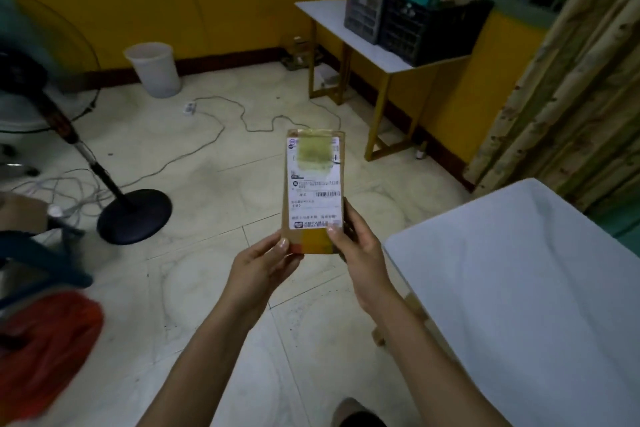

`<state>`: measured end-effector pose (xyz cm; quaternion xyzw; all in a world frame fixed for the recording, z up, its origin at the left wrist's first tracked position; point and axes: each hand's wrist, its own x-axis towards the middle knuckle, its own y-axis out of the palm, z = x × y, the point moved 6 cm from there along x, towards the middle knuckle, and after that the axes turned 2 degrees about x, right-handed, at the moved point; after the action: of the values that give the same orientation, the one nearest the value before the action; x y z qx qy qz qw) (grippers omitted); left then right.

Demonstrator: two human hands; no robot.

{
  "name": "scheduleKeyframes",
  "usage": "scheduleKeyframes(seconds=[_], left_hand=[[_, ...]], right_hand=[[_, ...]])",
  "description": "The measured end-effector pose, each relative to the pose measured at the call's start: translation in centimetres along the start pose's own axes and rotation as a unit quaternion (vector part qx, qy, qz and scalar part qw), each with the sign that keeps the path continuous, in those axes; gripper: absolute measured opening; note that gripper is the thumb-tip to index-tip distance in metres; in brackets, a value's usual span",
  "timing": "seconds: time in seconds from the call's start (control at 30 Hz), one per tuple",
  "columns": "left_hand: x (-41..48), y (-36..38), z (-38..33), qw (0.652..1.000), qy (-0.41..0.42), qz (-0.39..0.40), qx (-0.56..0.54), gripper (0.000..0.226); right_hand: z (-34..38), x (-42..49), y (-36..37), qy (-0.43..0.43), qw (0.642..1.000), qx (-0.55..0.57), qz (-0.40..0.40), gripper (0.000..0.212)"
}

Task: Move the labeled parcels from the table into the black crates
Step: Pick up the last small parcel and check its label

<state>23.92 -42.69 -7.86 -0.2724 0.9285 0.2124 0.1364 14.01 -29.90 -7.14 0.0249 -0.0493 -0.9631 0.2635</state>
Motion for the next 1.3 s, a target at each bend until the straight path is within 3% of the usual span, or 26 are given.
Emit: scheduleKeyframes(seconds=[0.2, 0.4, 0.57, 0.77, 0.9, 1.07, 1.3], left_hand=[[12.2, -1.5, -4.7, 0.995, 0.059, -0.031, 0.071, 0.022], [26.6, -1.8, -12.9, 0.964, 0.124, -0.097, 0.215, 0.024], [36.1, -2.3, -20.5, 0.950, 0.177, -0.140, 0.217, 0.020], [47.7, -2.5, -25.4, 0.947, 0.187, -0.172, 0.196, 0.022], [56.9, -1.6, -28.4, 0.948, 0.211, -0.137, 0.195, 0.026], [71.6, 0.4, -34.6, 0.952, 0.239, -0.040, 0.185, 0.044], [89.5, 6.1, -41.2, 0.943, 0.226, 0.059, 0.238, 0.034]], right_hand=[[-1.2, 12.9, 3.5, -0.035, 0.999, -0.019, -0.016, 0.036], [0.0, 30.0, 6.3, -0.062, 0.997, 0.039, -0.029, 0.037], [2.7, 43.0, 9.1, -0.075, 0.996, 0.052, -0.019, 0.033], [3.2, 55.4, 9.8, -0.071, 0.995, 0.039, -0.062, 0.028], [2.5, 63.9, 9.4, -0.074, 0.991, 0.039, -0.101, 0.030], [3.1, 77.3, 9.6, -0.105, 0.982, 0.023, -0.156, 0.032], [4.9, 92.5, 5.7, -0.120, 0.952, 0.033, -0.280, 0.033]])
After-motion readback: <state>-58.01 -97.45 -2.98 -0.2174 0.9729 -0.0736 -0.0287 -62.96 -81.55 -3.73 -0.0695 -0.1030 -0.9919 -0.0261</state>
